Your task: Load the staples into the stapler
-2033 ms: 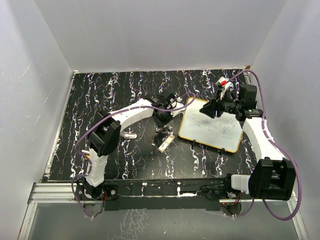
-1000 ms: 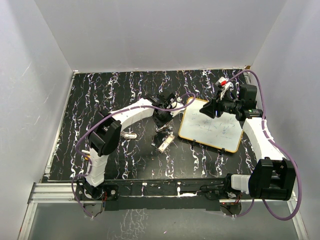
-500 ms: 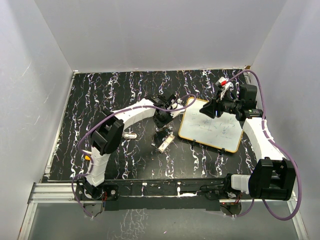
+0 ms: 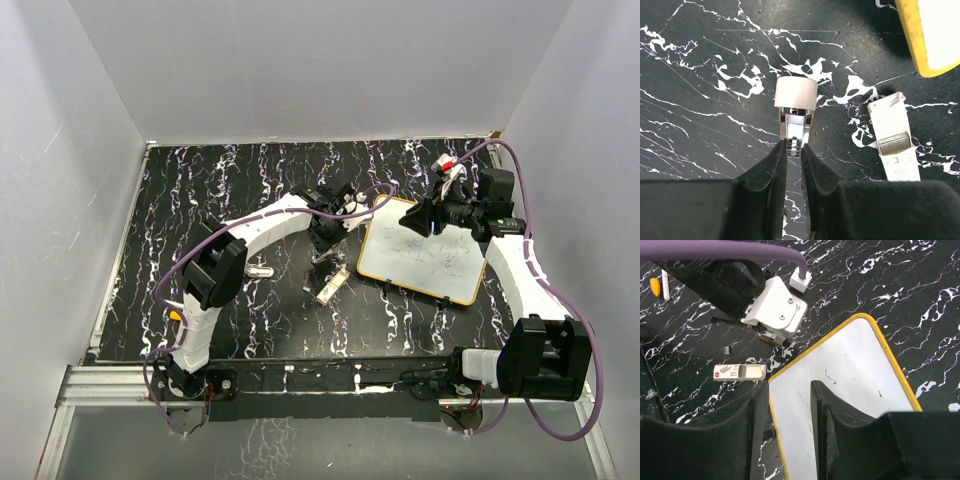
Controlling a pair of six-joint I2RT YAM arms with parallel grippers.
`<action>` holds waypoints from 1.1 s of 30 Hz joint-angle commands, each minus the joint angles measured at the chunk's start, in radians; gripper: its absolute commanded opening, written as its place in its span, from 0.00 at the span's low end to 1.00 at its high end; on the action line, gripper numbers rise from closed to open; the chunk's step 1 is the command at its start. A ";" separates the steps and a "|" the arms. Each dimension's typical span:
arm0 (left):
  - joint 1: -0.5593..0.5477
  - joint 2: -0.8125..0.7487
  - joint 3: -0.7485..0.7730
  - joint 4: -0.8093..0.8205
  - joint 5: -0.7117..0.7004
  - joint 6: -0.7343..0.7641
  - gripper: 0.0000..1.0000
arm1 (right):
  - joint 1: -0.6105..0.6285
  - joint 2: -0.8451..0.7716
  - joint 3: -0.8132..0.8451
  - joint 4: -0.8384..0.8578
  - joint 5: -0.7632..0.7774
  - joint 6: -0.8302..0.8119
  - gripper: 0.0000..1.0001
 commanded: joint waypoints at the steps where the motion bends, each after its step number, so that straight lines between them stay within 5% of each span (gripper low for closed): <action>1: -0.004 -0.031 0.057 -0.055 0.019 -0.009 0.00 | -0.009 -0.019 -0.005 0.055 -0.026 -0.009 0.41; 12: 0.041 -0.224 -0.074 -0.027 0.077 -0.020 0.00 | 0.165 0.021 0.112 -0.007 0.207 -0.035 0.41; 24: 0.290 -0.486 -0.252 0.048 0.209 -0.074 0.00 | 0.460 0.207 0.260 -0.042 0.512 -0.062 0.43; 33: 0.407 -0.556 -0.271 0.060 0.225 -0.095 0.00 | 0.622 0.441 0.426 -0.179 0.769 -0.042 0.61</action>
